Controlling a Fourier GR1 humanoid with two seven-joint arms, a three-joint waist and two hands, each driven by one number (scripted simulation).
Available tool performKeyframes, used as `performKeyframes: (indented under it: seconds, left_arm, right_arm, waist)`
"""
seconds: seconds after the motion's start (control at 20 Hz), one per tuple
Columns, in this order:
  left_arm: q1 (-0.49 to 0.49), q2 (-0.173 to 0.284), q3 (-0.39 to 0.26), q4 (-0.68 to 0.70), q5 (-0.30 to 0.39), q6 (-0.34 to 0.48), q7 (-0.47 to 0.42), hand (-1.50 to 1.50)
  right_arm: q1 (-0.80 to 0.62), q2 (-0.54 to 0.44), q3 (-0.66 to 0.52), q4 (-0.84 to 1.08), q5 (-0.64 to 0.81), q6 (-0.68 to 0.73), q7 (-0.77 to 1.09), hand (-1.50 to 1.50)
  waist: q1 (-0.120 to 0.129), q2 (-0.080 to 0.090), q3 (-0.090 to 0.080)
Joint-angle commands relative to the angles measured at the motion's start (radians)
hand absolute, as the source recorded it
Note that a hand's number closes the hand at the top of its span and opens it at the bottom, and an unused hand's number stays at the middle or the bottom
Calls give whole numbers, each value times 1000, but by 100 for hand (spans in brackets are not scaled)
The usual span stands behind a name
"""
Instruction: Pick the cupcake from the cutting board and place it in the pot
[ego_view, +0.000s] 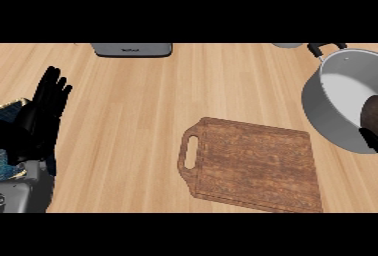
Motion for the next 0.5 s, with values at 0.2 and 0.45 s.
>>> performKeyframes:
  seconds: [0.2,0.45]
  left_arm:
    - [-50,9,1,9,1,-8,20,0]
    - [-50,-1,20,62,11,-21,-31,0]
  right_arm:
    - [-61,-132,-1,278,345,-238,-209,150]
    - [-211,-130,36,639,428,-386,-325,150]
  waist:
    - [21,12,2]
    - [16,6,1]
